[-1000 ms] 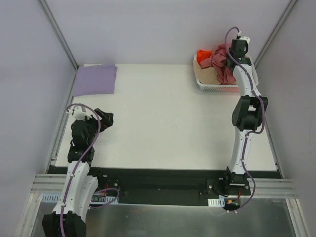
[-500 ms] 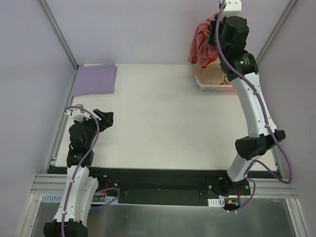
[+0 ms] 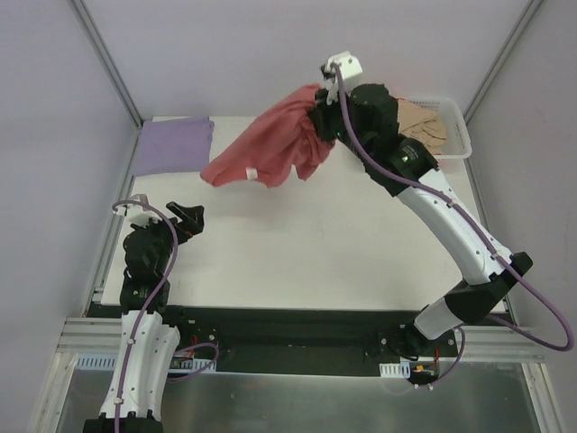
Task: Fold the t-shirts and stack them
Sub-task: Move the tshirt to the center of the board
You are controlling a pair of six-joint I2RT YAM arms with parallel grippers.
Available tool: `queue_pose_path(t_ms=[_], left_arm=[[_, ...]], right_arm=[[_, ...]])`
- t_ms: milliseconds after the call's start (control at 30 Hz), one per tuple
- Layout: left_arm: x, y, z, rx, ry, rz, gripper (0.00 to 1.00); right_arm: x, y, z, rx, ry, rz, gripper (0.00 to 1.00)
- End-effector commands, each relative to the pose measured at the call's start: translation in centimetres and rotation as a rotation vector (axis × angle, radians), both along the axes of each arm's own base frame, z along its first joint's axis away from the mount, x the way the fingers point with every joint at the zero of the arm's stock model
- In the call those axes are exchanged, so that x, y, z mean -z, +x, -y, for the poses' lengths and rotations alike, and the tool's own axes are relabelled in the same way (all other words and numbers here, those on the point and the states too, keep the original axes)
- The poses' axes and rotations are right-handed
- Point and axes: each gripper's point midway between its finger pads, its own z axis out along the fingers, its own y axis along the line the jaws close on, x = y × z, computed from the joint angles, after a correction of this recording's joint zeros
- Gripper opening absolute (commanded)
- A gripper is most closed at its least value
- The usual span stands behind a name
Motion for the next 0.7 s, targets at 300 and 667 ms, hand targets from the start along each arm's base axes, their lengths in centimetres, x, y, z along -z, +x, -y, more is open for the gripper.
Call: queue_pose_path(t_ms=[300,667], left_arm=[[0.9,1.2,0.2,-0.005,-0.061,-0.11,0.99],[6.4,2.7,3.6,0.151,-0.173,-0.402,0.99]], right_arm=[[27.4,-0.8,15.2,0.408,-0.067,-0.629,0.97],[31.0,-2.0,17.2,0.448,-0.141,-0.603,0.96]])
